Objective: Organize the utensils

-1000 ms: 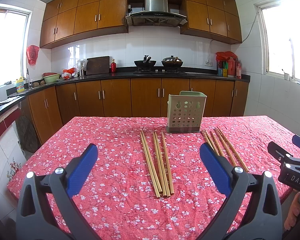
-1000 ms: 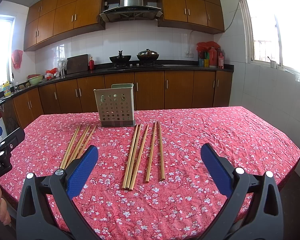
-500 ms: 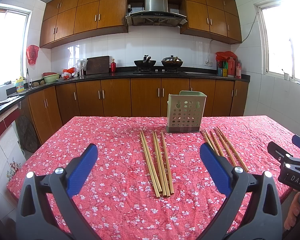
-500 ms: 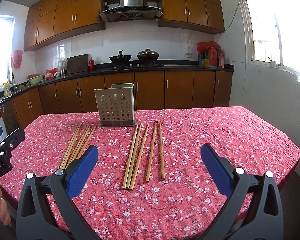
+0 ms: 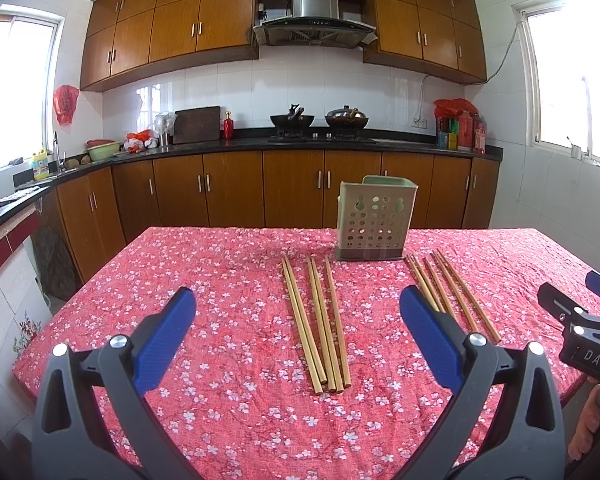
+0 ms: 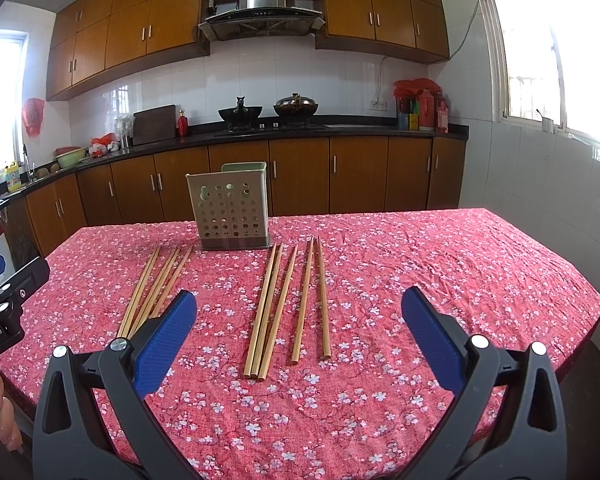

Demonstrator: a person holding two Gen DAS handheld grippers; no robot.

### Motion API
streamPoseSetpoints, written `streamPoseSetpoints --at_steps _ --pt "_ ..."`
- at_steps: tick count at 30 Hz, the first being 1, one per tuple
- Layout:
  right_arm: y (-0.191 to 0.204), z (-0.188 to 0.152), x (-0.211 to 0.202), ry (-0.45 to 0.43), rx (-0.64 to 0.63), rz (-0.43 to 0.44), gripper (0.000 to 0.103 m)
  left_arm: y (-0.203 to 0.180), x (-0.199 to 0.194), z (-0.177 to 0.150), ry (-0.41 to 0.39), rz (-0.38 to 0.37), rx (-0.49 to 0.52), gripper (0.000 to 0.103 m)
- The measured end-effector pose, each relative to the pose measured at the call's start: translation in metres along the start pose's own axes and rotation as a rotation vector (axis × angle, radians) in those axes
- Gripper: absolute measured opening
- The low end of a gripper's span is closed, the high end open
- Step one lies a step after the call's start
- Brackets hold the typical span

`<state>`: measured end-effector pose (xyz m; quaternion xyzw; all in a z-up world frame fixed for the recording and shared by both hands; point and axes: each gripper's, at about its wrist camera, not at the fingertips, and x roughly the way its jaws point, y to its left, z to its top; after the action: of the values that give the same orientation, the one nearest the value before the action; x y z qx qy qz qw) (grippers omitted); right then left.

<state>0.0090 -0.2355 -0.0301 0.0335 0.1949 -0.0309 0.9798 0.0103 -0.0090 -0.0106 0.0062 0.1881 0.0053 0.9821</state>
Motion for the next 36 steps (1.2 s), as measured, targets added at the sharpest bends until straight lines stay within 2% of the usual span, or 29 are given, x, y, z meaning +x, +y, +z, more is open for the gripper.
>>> streamPoseSetpoints --at_steps 4,9,11,13,14,16,20,22,25,33,36 --pt "-0.008 -0.004 0.020 0.041 0.035 -0.010 0.101 0.006 0.014 -0.001 0.050 0.027 -0.012 0.099" --pt "-0.026 0.002 0.060 0.159 0.063 -0.067 0.098 0.023 0.048 0.000 0.172 0.078 -0.027 0.099" --pt "-0.033 0.004 0.083 0.221 0.066 -0.080 0.088 0.030 0.065 0.002 0.224 0.091 -0.043 0.099" --pt "-0.040 0.005 0.113 0.306 0.100 -0.045 0.068 0.041 0.081 0.003 0.273 0.089 -0.069 0.099" --pt "-0.041 0.005 0.120 0.329 0.109 -0.032 0.063 0.045 0.089 0.004 0.296 0.093 -0.075 0.099" --pt "-0.042 0.005 0.143 0.399 0.122 -0.013 0.048 0.050 0.104 0.003 0.329 0.087 -0.082 0.096" --pt "-0.036 -0.004 0.176 0.489 0.074 -0.011 0.032 0.054 0.125 0.000 0.402 0.046 -0.096 0.076" --pt "-0.035 -0.010 0.186 0.529 0.076 0.006 0.025 0.052 0.137 -0.003 0.439 0.015 -0.102 0.069" --pt "-0.031 -0.012 0.190 0.512 0.034 -0.013 0.014 0.047 0.149 -0.006 0.476 -0.020 -0.093 0.059" --pt "-0.034 -0.012 0.192 0.496 0.034 -0.009 0.011 0.031 0.183 -0.016 0.578 -0.097 -0.085 0.025" --pt "-0.034 -0.012 0.194 0.496 0.033 -0.009 0.011 0.029 0.187 -0.021 0.598 -0.093 -0.071 0.023"
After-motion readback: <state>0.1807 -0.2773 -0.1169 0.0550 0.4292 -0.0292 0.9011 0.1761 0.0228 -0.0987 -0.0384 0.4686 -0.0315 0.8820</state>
